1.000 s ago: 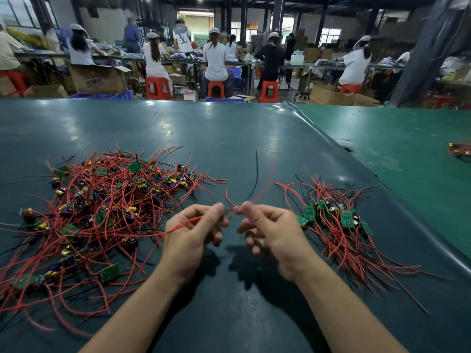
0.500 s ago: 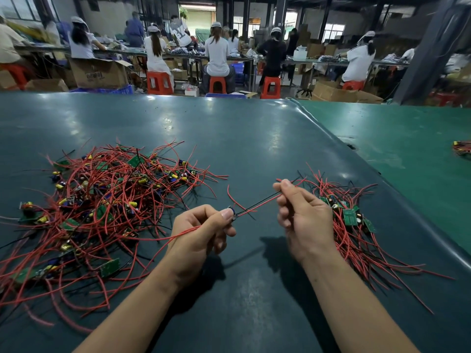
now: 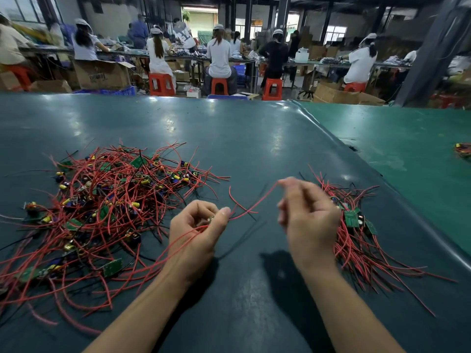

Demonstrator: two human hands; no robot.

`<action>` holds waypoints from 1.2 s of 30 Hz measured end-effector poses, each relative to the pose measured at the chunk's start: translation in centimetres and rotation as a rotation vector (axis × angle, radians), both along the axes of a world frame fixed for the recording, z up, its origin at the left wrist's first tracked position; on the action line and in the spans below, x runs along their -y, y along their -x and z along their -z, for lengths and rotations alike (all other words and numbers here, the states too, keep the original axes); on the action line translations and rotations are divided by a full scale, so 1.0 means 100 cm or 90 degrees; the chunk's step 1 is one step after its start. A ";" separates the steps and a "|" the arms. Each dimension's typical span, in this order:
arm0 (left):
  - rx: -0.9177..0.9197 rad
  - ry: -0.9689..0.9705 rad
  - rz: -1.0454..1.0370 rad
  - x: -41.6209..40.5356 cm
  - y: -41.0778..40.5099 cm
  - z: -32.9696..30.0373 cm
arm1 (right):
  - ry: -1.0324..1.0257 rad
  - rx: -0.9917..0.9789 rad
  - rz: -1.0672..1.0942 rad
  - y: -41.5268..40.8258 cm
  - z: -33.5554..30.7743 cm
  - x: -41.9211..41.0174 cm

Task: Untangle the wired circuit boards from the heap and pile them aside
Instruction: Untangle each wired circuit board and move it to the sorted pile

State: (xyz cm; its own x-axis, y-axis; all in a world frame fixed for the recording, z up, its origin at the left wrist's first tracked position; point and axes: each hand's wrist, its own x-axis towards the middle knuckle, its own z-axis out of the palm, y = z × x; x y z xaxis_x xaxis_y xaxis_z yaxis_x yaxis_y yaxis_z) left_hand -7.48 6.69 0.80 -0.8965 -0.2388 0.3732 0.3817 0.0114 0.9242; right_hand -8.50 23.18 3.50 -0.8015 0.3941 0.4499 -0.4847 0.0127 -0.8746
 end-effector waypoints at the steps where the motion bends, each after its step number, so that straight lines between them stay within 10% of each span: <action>1: -0.039 0.053 -0.034 -0.001 0.000 0.001 | -0.103 -0.036 -0.044 -0.006 0.004 0.011; 10: -0.091 0.201 -0.180 0.006 0.003 0.003 | -0.391 -0.096 -0.254 -0.013 0.017 0.022; 20: -0.174 0.283 -0.108 0.000 0.000 0.001 | 0.157 0.167 -0.348 -0.004 0.006 0.016; 36: -0.222 0.347 -0.113 0.000 -0.004 -0.002 | 0.007 0.159 -0.270 -0.002 0.013 0.023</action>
